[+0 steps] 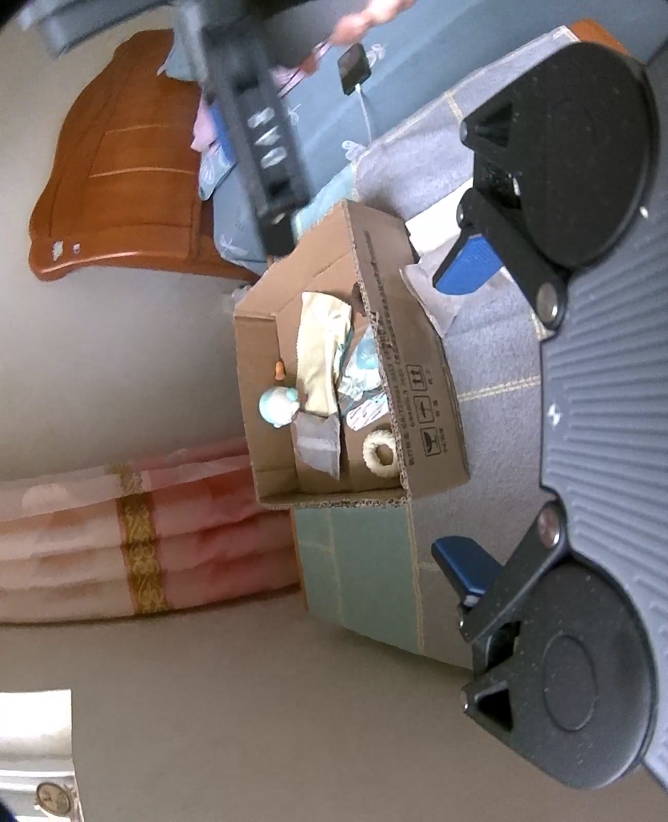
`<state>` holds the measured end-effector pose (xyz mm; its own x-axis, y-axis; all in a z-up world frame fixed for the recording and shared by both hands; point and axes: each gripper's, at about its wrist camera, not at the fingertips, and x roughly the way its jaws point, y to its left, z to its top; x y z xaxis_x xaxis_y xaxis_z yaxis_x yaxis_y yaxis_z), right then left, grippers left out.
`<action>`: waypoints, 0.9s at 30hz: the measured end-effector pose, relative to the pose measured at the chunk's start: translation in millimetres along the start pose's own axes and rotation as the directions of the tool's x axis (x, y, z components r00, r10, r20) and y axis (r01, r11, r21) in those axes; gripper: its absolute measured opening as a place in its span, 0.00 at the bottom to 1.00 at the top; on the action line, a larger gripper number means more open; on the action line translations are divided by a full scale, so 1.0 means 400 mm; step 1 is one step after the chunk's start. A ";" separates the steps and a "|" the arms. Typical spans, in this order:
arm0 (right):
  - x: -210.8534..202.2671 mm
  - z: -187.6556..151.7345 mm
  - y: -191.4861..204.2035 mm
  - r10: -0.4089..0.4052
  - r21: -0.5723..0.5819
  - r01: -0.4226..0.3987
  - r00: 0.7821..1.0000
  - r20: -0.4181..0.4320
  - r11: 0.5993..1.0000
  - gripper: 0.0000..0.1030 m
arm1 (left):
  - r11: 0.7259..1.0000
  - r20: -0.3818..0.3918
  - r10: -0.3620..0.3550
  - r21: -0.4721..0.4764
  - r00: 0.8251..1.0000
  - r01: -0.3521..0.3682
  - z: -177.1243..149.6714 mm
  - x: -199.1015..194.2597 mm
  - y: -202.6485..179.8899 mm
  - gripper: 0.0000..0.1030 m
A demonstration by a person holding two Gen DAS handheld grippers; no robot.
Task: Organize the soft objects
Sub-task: 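Carry the pouch and ball into the box and open both tools, then grasp the second grey pouch with the left tool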
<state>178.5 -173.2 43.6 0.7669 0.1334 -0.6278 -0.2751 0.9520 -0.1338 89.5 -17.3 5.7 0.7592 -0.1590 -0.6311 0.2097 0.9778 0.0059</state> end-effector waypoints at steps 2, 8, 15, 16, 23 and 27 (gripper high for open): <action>-0.019 -0.029 0.001 -0.027 0.012 0.027 1.000 0.005 1.000 1.00 | 1.000 0.012 0.018 -0.012 1.000 -0.018 -0.009 -0.003 -0.003 0.97; -0.052 -0.153 -0.005 -0.117 0.073 0.116 0.993 0.007 0.991 1.00 | 0.996 -0.011 0.047 -0.073 0.999 -0.048 -0.048 0.008 0.008 0.97; -0.014 -0.311 -0.022 -0.184 0.177 0.199 0.978 -0.097 0.964 1.00 | 0.996 -0.073 0.026 -0.082 0.997 -0.032 -0.081 0.048 -0.011 0.97; -0.004 -0.327 -0.028 -0.182 0.196 0.203 0.976 -0.120 0.959 1.00 | 0.996 -0.077 0.020 -0.080 0.997 -0.026 -0.083 0.053 -0.015 0.97; 0.038 -0.366 -0.022 -0.115 0.219 0.151 0.979 -0.169 0.964 1.00 | 0.997 -0.106 -0.002 -0.081 0.994 -0.007 -0.093 0.087 -0.032 0.97; 0.066 -0.378 0.018 -0.018 0.188 0.051 0.984 -0.176 0.981 1.00 | 0.997 -0.124 -0.006 -0.082 0.992 -0.005 -0.098 0.103 -0.028 0.97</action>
<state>109.2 -204.6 -89.7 0.6575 0.0661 -0.7505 -0.1214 0.9924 -0.0190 94.2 -29.6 -50.9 0.6761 -0.1463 -0.7221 0.1550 0.9864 -0.0547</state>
